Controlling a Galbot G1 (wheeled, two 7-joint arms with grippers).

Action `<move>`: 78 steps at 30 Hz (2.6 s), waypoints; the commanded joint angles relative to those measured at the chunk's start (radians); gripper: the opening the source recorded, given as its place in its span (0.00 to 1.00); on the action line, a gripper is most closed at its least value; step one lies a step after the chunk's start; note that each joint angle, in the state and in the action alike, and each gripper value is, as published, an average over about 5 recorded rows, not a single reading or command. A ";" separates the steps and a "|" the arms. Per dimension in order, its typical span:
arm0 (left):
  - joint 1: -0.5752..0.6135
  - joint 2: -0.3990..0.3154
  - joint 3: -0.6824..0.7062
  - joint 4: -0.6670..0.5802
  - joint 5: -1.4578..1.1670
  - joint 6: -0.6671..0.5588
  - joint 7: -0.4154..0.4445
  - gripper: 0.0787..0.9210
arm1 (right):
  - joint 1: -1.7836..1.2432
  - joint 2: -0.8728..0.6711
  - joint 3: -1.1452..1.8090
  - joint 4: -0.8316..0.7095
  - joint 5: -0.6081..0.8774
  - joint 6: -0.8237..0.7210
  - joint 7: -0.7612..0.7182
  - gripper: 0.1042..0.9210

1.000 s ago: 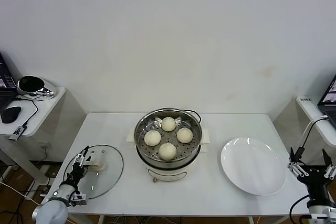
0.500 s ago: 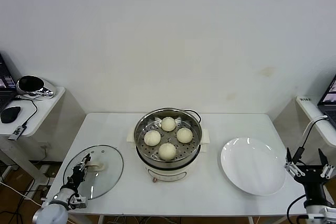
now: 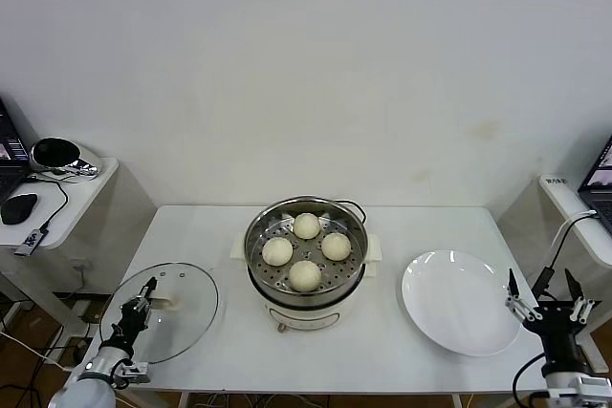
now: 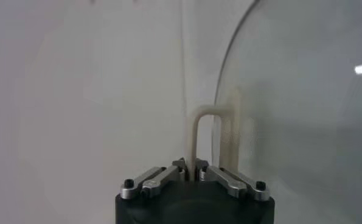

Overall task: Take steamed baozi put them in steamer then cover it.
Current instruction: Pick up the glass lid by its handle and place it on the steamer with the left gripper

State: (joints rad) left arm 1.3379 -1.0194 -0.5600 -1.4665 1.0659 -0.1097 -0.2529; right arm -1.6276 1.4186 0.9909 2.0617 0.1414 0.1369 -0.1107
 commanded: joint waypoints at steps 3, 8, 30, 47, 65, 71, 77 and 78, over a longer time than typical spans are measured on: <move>0.214 0.059 -0.113 -0.429 -0.250 0.256 0.080 0.09 | 0.002 -0.006 -0.020 0.002 -0.003 0.002 -0.002 0.88; 0.204 0.098 -0.155 -0.542 -0.348 0.388 0.134 0.09 | 0.001 -0.005 -0.035 0.007 -0.011 0.003 -0.005 0.88; -0.408 0.135 0.524 -0.573 -0.166 0.826 0.353 0.09 | 0.019 0.056 -0.135 -0.018 -0.145 0.016 0.031 0.88; -0.558 -0.169 0.722 -0.425 0.153 0.889 0.536 0.09 | 0.044 0.077 -0.208 -0.055 -0.194 0.027 0.038 0.88; -0.556 -0.281 0.786 -0.324 0.195 0.879 0.509 0.09 | 0.042 0.077 -0.222 -0.061 -0.199 0.029 0.038 0.88; -0.545 -0.295 0.785 -0.294 0.214 0.869 0.504 0.09 | 0.036 0.073 -0.215 -0.059 -0.197 0.031 0.039 0.88; -0.535 -0.302 0.794 -0.273 0.218 0.865 0.493 0.09 | 0.035 0.070 -0.213 -0.062 -0.196 0.033 0.040 0.88; -0.534 -0.304 0.794 -0.271 0.218 0.865 0.490 0.09 | 0.035 0.070 -0.214 -0.063 -0.196 0.033 0.040 0.88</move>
State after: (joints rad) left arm 0.8060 -1.2963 0.2105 -1.7747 1.2653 0.7364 0.2443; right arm -1.5930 1.4890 0.7785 2.0008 -0.0537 0.1688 -0.0719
